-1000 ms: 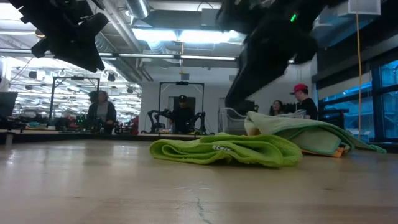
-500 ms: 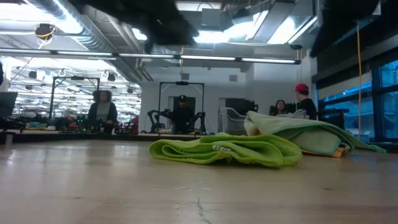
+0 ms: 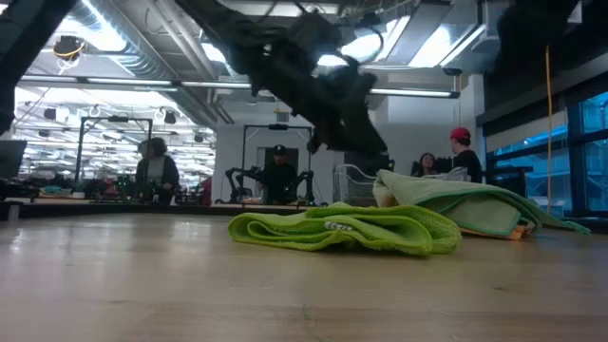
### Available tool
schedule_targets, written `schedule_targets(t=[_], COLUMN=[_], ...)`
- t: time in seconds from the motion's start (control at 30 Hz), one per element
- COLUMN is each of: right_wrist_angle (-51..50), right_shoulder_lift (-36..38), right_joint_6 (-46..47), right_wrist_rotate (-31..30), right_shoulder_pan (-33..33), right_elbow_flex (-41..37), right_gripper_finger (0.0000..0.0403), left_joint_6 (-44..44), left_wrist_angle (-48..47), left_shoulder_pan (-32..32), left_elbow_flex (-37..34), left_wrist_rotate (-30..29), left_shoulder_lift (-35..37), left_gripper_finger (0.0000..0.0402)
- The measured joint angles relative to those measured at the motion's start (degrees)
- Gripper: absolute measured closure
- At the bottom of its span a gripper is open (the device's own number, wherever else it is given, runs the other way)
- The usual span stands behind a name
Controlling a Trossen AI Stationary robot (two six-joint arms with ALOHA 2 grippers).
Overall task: Fold microfiber towels
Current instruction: Adjust the green microfiber cloth
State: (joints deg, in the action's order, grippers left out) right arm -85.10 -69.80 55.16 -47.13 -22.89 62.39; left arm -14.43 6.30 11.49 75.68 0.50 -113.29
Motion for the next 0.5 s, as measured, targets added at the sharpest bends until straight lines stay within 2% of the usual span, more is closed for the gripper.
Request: schedule_targets(t=[0.17,0.27,0.5], right_wrist_angle=[-0.6,0.7,6.5], right_shoulder_lift=[4.7,8.6,15.4], right_joint_6=[-0.8,1.8,1.6], right_wrist_rotate=[2.1,5.0,7.8], right_shoulder_pan=[4.4,5.7,5.7], right_elbow_flex=[-8.5,-12.1,-17.9], right_gripper_finger=[0.0205,0.0205,0.0205], left_joint_6=[-0.5,-3.6,-15.6], left_wrist_angle=[-10.9,-13.3,-12.9], left_shoulder_pan=[1.7,2.4,5.2], left_elbow_flex=[7.6,9.9,10.9], left_wrist_rotate=[-1.0,-2.1,3.0], left_shoulder_lift=[-3.2,-4.0,-3.9], left_gripper_finger=[0.0299,0.0299,0.0299])
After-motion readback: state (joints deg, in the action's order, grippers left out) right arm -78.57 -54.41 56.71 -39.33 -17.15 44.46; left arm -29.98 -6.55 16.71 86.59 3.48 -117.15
